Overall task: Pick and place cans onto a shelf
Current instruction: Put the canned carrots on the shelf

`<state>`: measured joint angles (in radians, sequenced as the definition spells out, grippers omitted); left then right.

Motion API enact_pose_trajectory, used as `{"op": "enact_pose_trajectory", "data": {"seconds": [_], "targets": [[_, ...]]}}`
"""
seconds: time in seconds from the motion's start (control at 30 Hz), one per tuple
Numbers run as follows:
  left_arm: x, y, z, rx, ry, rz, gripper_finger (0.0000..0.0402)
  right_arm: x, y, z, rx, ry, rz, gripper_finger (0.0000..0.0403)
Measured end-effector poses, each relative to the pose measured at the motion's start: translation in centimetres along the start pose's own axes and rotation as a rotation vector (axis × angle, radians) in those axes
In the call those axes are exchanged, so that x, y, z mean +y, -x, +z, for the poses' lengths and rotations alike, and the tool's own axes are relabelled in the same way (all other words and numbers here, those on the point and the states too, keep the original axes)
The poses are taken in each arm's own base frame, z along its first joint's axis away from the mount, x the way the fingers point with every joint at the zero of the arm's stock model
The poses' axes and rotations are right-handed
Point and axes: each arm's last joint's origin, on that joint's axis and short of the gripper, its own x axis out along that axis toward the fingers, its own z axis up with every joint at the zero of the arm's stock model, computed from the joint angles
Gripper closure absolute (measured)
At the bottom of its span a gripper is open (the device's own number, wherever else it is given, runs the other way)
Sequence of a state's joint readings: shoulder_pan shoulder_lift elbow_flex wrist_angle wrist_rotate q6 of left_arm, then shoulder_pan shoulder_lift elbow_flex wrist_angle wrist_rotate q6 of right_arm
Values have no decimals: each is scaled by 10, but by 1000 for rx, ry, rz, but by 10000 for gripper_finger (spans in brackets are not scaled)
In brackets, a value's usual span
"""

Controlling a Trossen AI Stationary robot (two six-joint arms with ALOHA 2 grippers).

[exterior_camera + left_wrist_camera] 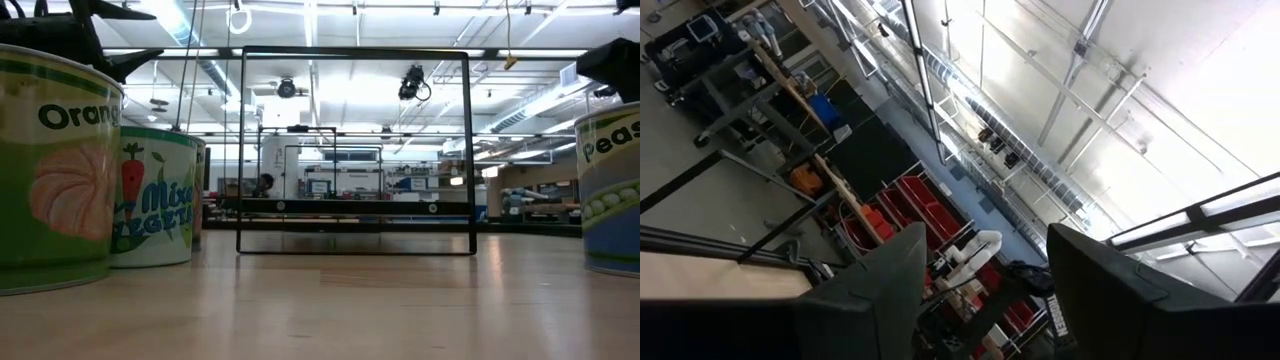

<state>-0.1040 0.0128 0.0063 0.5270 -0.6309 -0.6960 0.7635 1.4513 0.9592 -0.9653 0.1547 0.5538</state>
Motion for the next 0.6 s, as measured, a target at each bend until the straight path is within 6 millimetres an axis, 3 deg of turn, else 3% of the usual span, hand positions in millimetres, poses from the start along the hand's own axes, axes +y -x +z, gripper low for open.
{"op": "enact_pose_trajectory", "data": {"seconds": [0.3, 0.47, 0.6], "targets": [[0, 0, 0, -1, 1, 0, 186, 5, -25, 5, 117, -122, -14, 49], [0, 0, 0, 0, 1, 0, 186, 1, -23, 6, 112, -187, -12, 86], [0, 0, 0, -1, 1, 0, 187, -8, -15, 7, 95, -219, -5, 84]]}}
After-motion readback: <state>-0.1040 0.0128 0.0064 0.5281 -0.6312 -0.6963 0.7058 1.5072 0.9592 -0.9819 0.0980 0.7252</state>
